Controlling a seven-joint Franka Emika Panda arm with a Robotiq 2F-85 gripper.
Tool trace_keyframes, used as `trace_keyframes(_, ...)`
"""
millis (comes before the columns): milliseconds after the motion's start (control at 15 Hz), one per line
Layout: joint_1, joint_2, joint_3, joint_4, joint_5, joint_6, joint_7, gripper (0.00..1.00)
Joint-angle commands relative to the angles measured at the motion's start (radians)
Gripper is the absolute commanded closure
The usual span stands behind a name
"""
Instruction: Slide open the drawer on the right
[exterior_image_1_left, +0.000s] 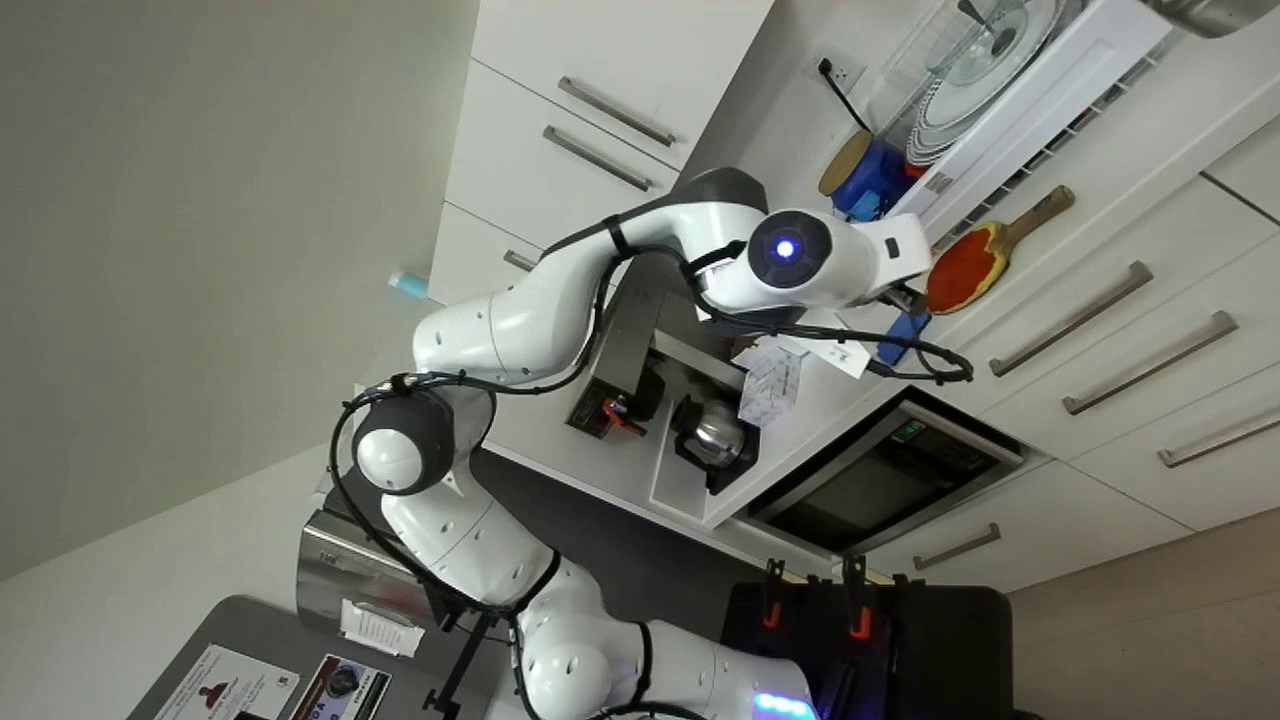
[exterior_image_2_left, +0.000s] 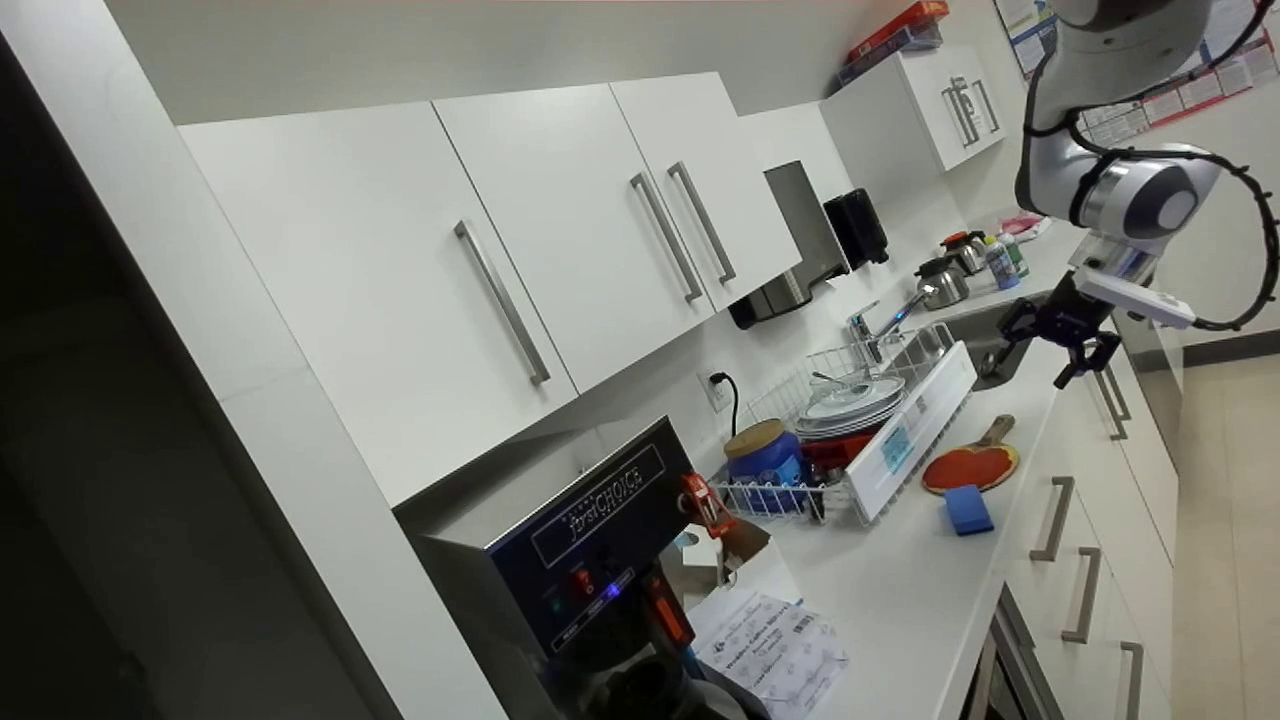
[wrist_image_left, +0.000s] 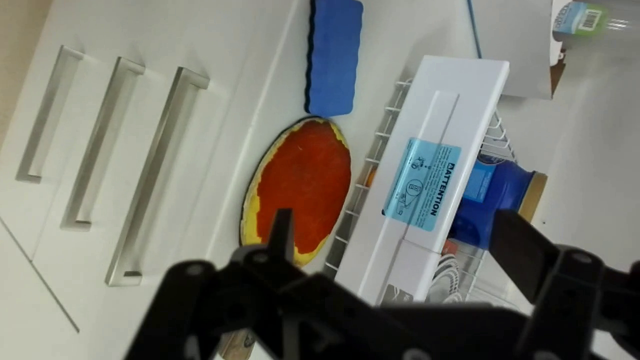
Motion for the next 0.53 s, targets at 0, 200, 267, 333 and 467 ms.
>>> trace_keyframes(0,-0.057,0.139,0.012,0.082,0.124,-0.104,-0.101,0.00)
trace_keyframes(200,-0.094,0.261,0.008,0.138,0.192,-0.176,-0.144,0.00)
trace_keyframes(267,-0.105,0.295,0.007,0.156,0.206,-0.191,-0.145,0.00)
trace_keyframes(333,-0.117,0.333,0.007,0.176,0.219,-0.205,-0.146,0.00)
trace_keyframes(467,-0.133,0.395,0.006,0.213,0.227,-0.222,-0.134,0.00)
